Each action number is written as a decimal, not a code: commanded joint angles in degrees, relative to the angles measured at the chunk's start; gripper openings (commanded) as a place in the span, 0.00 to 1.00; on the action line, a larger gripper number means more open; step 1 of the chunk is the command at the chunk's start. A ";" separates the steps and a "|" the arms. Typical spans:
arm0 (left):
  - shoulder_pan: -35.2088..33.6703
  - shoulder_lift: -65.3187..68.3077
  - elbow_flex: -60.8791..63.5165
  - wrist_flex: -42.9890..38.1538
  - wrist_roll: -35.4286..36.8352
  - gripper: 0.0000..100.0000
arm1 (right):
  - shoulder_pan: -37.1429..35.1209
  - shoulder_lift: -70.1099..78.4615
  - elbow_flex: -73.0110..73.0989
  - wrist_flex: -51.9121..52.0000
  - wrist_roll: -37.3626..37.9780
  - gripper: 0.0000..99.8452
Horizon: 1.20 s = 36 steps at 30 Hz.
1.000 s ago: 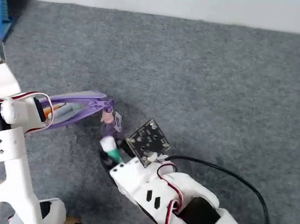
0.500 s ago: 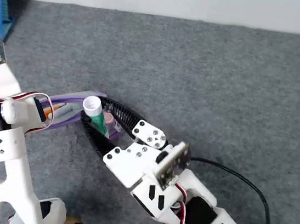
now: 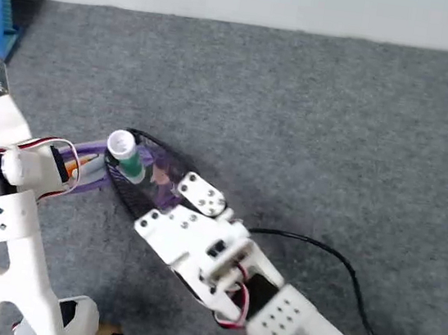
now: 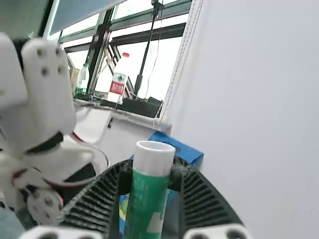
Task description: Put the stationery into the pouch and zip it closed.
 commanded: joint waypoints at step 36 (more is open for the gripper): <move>-0.18 0.62 0.57 -0.26 0.35 0.01 | -2.33 24.84 -4.22 -23.60 8.35 0.20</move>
